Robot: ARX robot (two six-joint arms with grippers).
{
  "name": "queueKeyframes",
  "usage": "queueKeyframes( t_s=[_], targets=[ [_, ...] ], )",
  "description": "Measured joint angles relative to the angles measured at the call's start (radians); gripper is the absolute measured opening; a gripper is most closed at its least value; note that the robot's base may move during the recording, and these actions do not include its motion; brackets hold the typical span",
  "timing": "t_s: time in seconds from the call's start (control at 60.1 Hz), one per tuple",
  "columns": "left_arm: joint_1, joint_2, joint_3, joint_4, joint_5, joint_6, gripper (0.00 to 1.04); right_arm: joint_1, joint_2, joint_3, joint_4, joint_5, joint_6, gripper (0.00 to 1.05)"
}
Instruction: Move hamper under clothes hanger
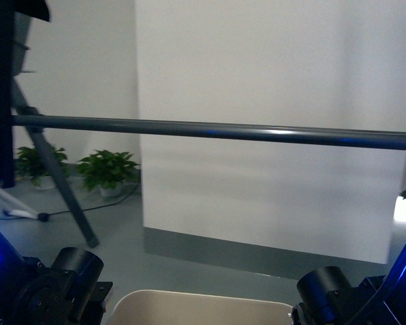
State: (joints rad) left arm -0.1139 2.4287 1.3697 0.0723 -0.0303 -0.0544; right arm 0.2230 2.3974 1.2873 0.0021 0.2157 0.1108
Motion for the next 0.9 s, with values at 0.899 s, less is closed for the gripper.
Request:
queueKeyframes(
  t_s=[0.899],
  targets=[
    [0.010, -0.001, 0.001, 0.000, -0.011, 0.000, 0.04, 0.013, 0.000, -0.003, -0.002, -0.011, 0.000, 0.03]
  ],
)
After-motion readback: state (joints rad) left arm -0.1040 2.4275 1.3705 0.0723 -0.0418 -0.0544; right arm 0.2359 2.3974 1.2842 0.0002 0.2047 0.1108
